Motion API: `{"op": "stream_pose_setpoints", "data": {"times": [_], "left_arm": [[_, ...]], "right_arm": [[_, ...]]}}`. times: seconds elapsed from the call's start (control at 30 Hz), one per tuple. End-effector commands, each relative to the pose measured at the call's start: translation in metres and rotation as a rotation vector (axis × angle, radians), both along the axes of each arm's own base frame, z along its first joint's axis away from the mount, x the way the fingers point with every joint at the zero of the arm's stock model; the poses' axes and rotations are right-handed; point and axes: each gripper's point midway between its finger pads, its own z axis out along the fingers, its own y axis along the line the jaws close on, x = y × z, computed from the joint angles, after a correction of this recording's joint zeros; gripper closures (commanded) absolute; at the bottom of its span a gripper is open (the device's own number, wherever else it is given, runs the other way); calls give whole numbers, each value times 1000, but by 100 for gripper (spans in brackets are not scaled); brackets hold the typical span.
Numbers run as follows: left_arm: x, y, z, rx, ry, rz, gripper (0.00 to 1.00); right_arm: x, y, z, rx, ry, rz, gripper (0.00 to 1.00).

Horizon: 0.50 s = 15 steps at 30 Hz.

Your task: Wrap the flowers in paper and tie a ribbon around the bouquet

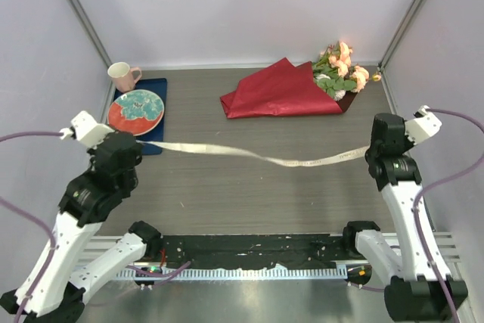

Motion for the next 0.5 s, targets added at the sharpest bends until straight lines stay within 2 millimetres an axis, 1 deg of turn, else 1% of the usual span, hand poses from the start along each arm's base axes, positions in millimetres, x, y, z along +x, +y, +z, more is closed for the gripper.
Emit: {"op": "stream_pose_setpoints", "data": {"times": [0.0, 0.03, 0.07, 0.1, 0.13, 0.17, 0.2, 0.27, 0.3, 0.37, 0.4, 0.43, 0.47], "left_arm": [[22, 6, -39, 144, 124, 89, 100], [30, 8, -44, 150, 130, 104, 100], [41, 0, -72, 161, 217, 53, 100], [46, -2, -85, 142, 262, 27, 100], [54, 10, -95, 101, 286, 56, 100], [59, 10, -118, 73, 345, 35, 100], [66, 17, -128, 34, 358, 45, 100], [67, 32, -143, 35, 406, 101, 100], [72, 45, -154, 41, 439, 154, 100], [75, 56, -169, 5, 498, 184, 100], [75, 59, -187, -19, 576, 195, 100], [74, 68, -196, -51, 607, 240, 100], [77, 70, -199, -71, 625, 245, 100]], "right_arm": [[12, -9, -66, 36, 256, 16, 100], [14, -9, -77, 56, 277, 20, 100], [23, -3, -82, 83, 267, 55, 100], [28, 0, -87, 89, 272, 72, 100], [32, 1, -97, 98, 296, 80, 100], [39, 1, -98, 97, 287, 90, 100], [42, 1, -101, 94, 298, 94, 100], [48, -1, -108, 98, 329, 95, 100], [52, 2, -112, 110, 335, 113, 100], [58, 6, -125, 125, 361, 138, 100], [59, 7, -131, 130, 372, 145, 100], [59, 6, -136, 123, 392, 142, 100], [60, 3, -143, 117, 418, 133, 100]]}}
